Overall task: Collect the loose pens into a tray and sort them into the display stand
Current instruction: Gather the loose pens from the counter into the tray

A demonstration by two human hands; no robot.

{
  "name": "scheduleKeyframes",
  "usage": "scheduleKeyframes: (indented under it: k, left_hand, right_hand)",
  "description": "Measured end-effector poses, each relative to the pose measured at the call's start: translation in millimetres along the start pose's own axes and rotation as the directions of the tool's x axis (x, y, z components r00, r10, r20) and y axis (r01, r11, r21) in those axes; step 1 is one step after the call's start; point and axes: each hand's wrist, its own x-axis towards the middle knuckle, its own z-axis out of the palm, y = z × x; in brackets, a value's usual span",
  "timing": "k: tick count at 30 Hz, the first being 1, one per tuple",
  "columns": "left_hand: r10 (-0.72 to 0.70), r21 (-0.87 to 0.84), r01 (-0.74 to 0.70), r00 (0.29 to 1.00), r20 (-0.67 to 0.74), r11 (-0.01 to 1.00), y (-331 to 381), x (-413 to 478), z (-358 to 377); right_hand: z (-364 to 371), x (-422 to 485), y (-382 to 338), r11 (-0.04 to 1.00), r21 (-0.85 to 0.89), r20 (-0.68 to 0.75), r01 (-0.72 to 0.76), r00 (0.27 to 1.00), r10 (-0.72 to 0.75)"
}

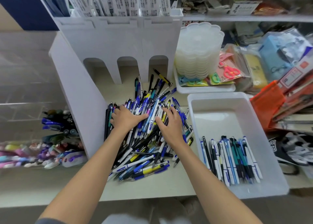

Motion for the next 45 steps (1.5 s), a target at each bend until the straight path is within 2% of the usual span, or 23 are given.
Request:
scheduleKeyframes:
  k: [4, 9, 13, 19, 24, 29, 36, 40, 45]
  left_hand:
    - [0.071, -0.136, -0.062, 0.996, 0.056, 0.989, -5, 8, 1]
    - [0.165, -0.240, -0.157, 0.986, 0.014, 0.958, -9, 1, 2]
    - [0.214, -0.182, -0.215, 0.976, -0.029, 0.959, -12, 2, 5]
    - [0.188, -0.112, -0.189, 0.982, -0.021, 0.976, -6, 3, 4]
    - [0.164, -0.230, -0.156, 0.986, 0.017, 0.961, -5, 9, -2]
    - [0.227, -0.246, -0.210, 0.973, 0.043, 0.946, -8, 11, -6]
    - [0.278, -0.400, -0.255, 0.960, 0.002, 0.881, -17, 10, -5]
    - [0.314, -0.479, -0.317, 0.945, -0.090, 0.819, -18, 2, -7]
    - [0.360, -0.534, -0.375, 0.923, -0.136, 0.758, -18, -2, -13]
  right_hand:
    - [3, -2, 2, 1.000, 0.001, -0.010, -0.005, 1.000, 0.005]
    - [1, 0, 1, 1.000, 0.018, -0.028, -0.007, 1.000, 0.008]
    - [4, 2, 1, 1.000, -0.018, -0.035, -0.007, 0.999, 0.006]
    - [7, 1, -5, 0.999, -0.048, -0.030, -0.014, 0.999, 0.013]
    - [6, 1, -5, 0.997, -0.073, -0.032, -0.007, 0.999, 0.005]
    - [6, 2, -5, 0.999, -0.051, -0.040, -0.013, 0.999, 0.011]
    - [5, 4, -5, 0.999, -0.045, -0.046, -0.018, 0.999, 0.016]
    - [4, 4, -4, 0.999, -0.037, -0.044, -0.014, 0.999, 0.012]
    - [3, 5, -6, 0.999, -0.034, -0.035, -0.013, 0.999, 0.012]
